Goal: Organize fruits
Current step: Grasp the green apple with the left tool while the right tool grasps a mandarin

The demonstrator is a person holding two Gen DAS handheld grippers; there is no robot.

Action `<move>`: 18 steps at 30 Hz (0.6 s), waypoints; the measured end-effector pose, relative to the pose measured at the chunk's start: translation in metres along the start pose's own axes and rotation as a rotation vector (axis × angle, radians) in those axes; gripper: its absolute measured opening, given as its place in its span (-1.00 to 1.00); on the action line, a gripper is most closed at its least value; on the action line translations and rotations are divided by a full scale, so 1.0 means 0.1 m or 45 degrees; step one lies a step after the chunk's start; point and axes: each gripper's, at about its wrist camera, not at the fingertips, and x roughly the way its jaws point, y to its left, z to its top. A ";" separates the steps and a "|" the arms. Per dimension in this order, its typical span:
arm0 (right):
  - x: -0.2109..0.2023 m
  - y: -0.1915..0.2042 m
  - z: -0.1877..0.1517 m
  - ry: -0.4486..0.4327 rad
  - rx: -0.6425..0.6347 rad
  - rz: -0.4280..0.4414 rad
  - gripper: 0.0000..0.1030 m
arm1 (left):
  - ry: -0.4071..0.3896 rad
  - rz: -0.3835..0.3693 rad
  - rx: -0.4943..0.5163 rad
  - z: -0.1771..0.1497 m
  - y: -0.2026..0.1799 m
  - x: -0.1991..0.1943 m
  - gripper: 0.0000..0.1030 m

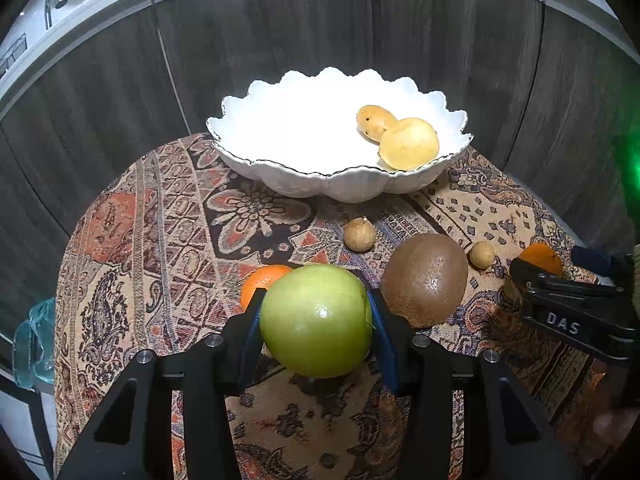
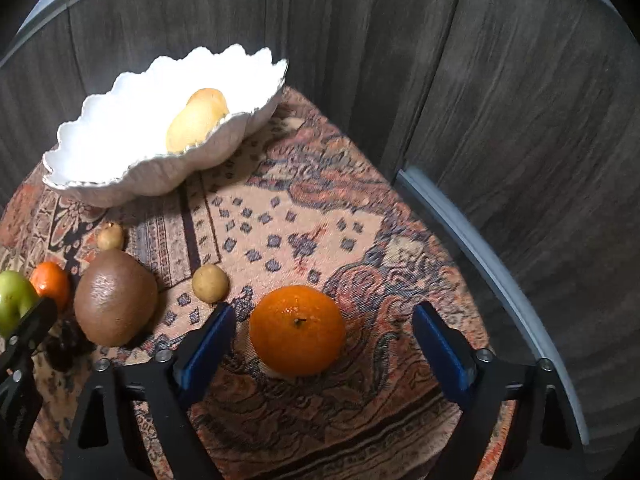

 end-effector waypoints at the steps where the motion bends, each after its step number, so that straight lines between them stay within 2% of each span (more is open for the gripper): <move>1: 0.04 0.00 0.00 0.013 -0.003 0.003 0.50 | 0.001 0.001 0.000 0.00 -0.01 0.01 -0.07; 4: 0.10 0.01 -0.02 0.036 -0.002 0.041 0.26 | 0.006 0.001 -0.001 0.00 0.00 0.02 -0.07; 6: 0.09 0.04 -0.02 0.028 -0.016 0.061 -0.03 | 0.007 0.001 -0.005 -0.01 0.00 0.02 -0.07; 11: 0.06 0.07 -0.04 0.027 -0.011 0.082 -0.07 | -0.002 0.008 -0.010 0.01 0.02 -0.01 -0.07; 18: -0.16 0.06 -0.01 -0.033 0.000 0.096 -0.08 | -0.029 0.004 -0.019 0.07 0.05 -0.12 -0.07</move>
